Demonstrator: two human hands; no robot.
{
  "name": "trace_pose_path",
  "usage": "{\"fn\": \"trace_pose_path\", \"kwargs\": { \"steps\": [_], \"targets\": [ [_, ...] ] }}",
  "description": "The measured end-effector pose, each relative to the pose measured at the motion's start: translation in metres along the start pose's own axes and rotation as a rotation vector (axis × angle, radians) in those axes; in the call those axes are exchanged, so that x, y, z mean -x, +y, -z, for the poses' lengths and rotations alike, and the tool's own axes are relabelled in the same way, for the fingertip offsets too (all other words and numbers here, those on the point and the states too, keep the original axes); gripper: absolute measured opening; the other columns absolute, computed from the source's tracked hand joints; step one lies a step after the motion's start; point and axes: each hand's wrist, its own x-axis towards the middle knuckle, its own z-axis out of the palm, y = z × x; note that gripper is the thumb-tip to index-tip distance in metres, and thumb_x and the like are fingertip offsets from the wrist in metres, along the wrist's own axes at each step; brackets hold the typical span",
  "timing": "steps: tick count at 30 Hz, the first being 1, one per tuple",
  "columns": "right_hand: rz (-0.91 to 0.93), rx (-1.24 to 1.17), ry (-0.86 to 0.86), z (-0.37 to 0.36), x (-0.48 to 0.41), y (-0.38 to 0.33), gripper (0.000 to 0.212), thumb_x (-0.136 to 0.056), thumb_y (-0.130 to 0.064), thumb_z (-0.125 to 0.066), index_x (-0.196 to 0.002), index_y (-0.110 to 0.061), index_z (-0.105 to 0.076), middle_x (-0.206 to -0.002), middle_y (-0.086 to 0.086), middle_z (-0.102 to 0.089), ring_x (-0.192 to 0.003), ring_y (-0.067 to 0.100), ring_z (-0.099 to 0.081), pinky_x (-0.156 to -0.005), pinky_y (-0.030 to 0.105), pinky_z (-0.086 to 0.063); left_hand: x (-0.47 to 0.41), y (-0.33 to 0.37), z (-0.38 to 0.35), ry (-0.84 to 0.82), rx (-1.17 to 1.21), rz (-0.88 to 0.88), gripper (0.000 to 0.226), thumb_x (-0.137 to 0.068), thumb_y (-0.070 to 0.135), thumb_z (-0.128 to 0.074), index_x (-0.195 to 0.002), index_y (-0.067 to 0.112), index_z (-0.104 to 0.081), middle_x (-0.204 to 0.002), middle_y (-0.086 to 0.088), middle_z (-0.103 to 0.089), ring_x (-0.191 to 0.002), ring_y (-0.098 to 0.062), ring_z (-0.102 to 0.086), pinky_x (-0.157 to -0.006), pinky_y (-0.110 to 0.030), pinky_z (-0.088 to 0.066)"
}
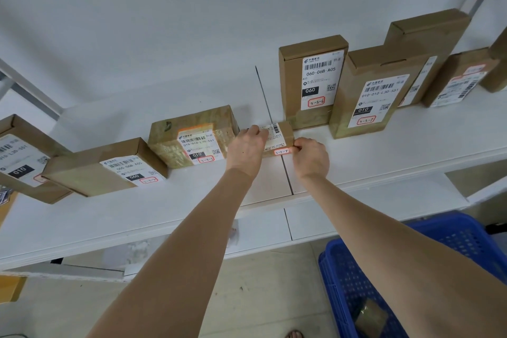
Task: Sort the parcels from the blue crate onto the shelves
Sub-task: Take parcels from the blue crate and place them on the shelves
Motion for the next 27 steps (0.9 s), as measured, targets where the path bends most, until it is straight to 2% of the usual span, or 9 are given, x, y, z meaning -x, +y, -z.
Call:
{"fn": "trace_pose_path", "kwargs": {
  "steps": [6, 9, 18, 21, 24, 27],
  "targets": [
    [0.034, -0.009, 0.034, -0.003, 0.01, 0.005, 0.027, -0.094, -0.01, -0.044, -0.095, -0.015, -0.07, -0.086, 0.01, -0.068, -0.071, 0.023, -0.047, -0.062, 0.027, -0.038, -0.001, -0.001, -0.002, -0.005, 0.021, -0.003, 0.045, -0.081, -0.013, -0.05, -0.12, 0.009, -0.054, -0.109, -0.009, -0.054, -0.098, -0.028, -0.054, -0.069, -0.032, -0.043],
    [0.039, -0.011, 0.032, -0.004, 0.009, 0.003, 0.028, -0.094, -0.01, -0.043, -0.095, -0.014, -0.071, -0.087, 0.01, -0.069, -0.072, 0.023, -0.047, -0.062, 0.028, -0.041, -0.001, -0.001, -0.002, -0.004, 0.016, -0.007, 0.045, -0.08, -0.013, -0.052, -0.12, 0.01, -0.054, -0.109, -0.008, -0.054, -0.097, -0.027, -0.053, -0.069, -0.031, -0.044],
    [0.11, 0.0, 0.008, -0.008, 0.001, 0.001, 0.028, -0.095, -0.004, -0.042, -0.097, -0.009, -0.069, -0.086, 0.014, -0.065, -0.077, 0.026, -0.054, -0.062, 0.026, -0.037, -0.007, -0.006, -0.006, 0.023, 0.045, 0.005, 0.047, -0.073, -0.019, -0.056, -0.114, 0.005, -0.06, -0.102, -0.012, -0.058, -0.09, -0.032, -0.057, -0.068, -0.036, -0.048],
    [0.147, 0.061, 0.002, -0.01, -0.002, 0.002, 0.027, -0.094, -0.003, -0.041, -0.103, -0.007, -0.067, -0.092, 0.014, -0.064, -0.09, 0.028, -0.056, -0.064, 0.029, -0.038, -0.01, -0.008, -0.006, 0.002, 0.029, -0.003, 0.049, -0.075, -0.017, -0.055, -0.117, 0.007, -0.058, -0.106, -0.011, -0.057, -0.095, -0.03, -0.056, -0.071, -0.033, -0.045],
    [0.189, 0.14, -0.009, -0.013, -0.001, 0.004, 0.031, -0.093, 0.0, -0.041, -0.115, -0.01, -0.061, -0.104, 0.011, -0.062, -0.107, 0.026, -0.048, -0.073, 0.033, -0.044, -0.011, -0.009, -0.006, -0.015, 0.018, -0.005, 0.05, -0.077, -0.014, -0.057, -0.121, 0.01, -0.056, -0.11, -0.009, -0.055, -0.099, -0.028, -0.055, -0.075, -0.033, -0.045],
    [0.212, 0.174, -0.029, -0.014, 0.002, 0.006, 0.037, -0.093, 0.0, -0.04, -0.124, -0.01, -0.057, -0.111, 0.01, -0.061, -0.111, 0.026, -0.045, -0.075, 0.033, -0.045, -0.01, -0.009, -0.006, -0.024, 0.017, -0.005, 0.051, -0.076, -0.013, -0.059, -0.121, 0.009, -0.056, -0.11, -0.009, -0.055, -0.099, -0.028, -0.055, -0.076, -0.033, -0.045]
  ]
}}
